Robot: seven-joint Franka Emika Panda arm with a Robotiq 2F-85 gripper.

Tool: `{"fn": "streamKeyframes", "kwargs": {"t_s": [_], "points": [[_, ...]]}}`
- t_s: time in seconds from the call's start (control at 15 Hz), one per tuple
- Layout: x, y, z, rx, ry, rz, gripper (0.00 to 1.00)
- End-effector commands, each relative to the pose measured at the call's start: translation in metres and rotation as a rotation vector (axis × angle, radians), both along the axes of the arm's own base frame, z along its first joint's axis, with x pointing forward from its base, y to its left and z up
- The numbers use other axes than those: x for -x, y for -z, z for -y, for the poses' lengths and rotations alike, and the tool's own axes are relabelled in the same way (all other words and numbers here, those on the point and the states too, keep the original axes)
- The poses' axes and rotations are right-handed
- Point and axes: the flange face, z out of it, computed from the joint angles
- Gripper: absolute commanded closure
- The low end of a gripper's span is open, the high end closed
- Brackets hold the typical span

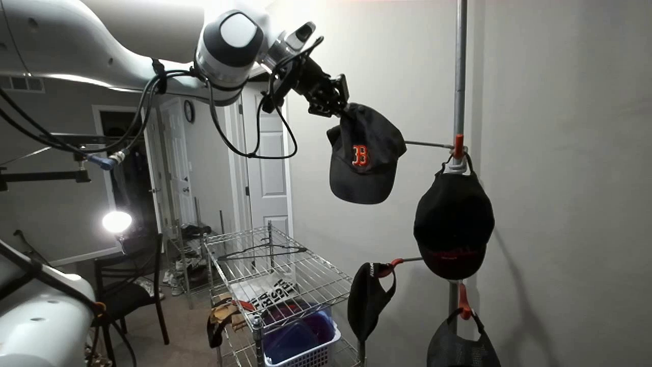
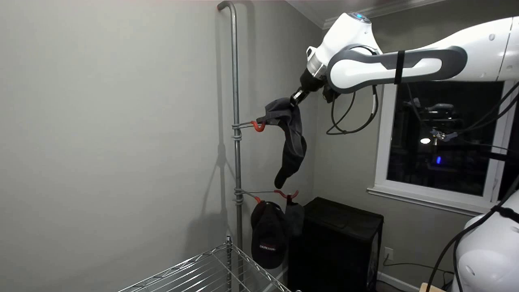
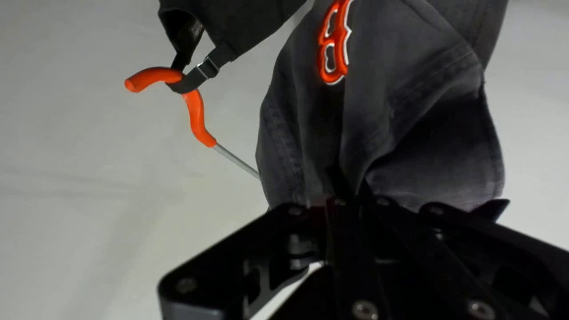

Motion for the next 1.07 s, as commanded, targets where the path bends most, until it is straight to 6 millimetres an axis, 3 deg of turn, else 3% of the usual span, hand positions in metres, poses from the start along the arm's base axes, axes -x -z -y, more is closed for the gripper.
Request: {"fn": "streamKeyframes", "kwargs": {"t_s": [0.0,0.27,0.33,0.53,1.0], "points": [[-0.012,0.03,-0.008,0.009,0.027,-0.05,0.99],[-0.017,0.049,-0.009,0.006,0.038,-0.097,0.99],[-0.017,0.052,-0.009,0.0,0.034,-0.108,0.71],[-0.016,0.058,-0.005,0.006,0.041,-0.134,0.59],[-0.014,0.067,0.01,0.027,0.022,-0.196,0.14]]}}
